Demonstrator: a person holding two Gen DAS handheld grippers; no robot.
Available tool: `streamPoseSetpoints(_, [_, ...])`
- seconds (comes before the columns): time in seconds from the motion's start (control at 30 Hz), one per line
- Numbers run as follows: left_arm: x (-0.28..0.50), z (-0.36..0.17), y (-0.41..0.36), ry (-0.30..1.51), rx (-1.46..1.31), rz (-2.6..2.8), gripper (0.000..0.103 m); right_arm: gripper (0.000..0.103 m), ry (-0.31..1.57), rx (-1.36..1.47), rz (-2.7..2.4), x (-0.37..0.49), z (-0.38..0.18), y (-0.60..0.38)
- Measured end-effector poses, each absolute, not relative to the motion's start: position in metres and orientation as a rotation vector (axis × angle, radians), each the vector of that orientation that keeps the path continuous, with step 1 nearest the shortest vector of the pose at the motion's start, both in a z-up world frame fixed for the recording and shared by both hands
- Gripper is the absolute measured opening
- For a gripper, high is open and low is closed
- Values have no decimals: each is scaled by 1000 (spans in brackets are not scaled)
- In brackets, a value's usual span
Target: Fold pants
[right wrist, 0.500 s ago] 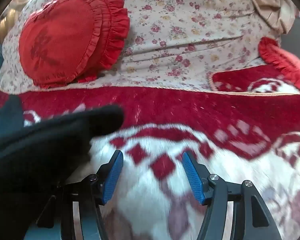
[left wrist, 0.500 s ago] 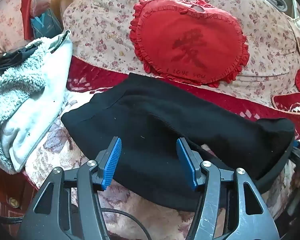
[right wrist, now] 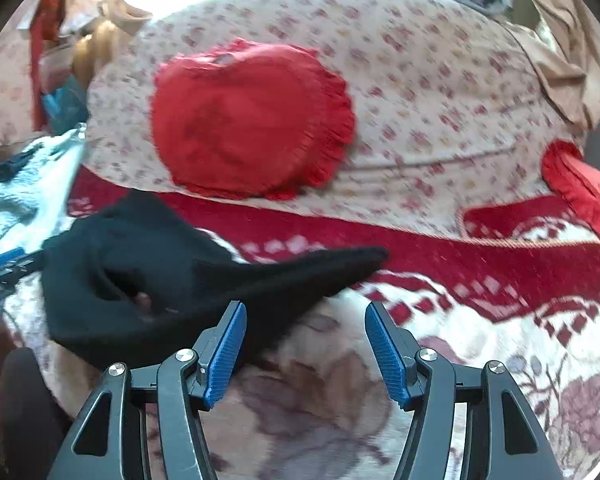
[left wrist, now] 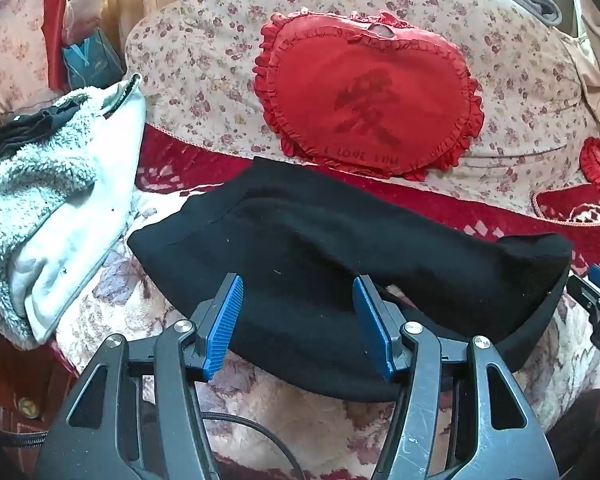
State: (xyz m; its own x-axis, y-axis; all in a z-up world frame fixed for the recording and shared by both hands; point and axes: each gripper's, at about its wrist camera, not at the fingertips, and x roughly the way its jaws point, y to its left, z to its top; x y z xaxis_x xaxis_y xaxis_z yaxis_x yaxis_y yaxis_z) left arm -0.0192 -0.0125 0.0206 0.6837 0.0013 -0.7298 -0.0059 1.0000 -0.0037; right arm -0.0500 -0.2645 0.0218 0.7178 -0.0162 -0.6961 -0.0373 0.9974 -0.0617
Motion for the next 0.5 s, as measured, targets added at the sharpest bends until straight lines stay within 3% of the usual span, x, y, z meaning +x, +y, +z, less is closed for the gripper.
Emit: streamPoseSetpoints(0.5, [-25, 17, -12, 835, -17, -8, 57, 60, 780, -115, 97, -39, 22, -218])
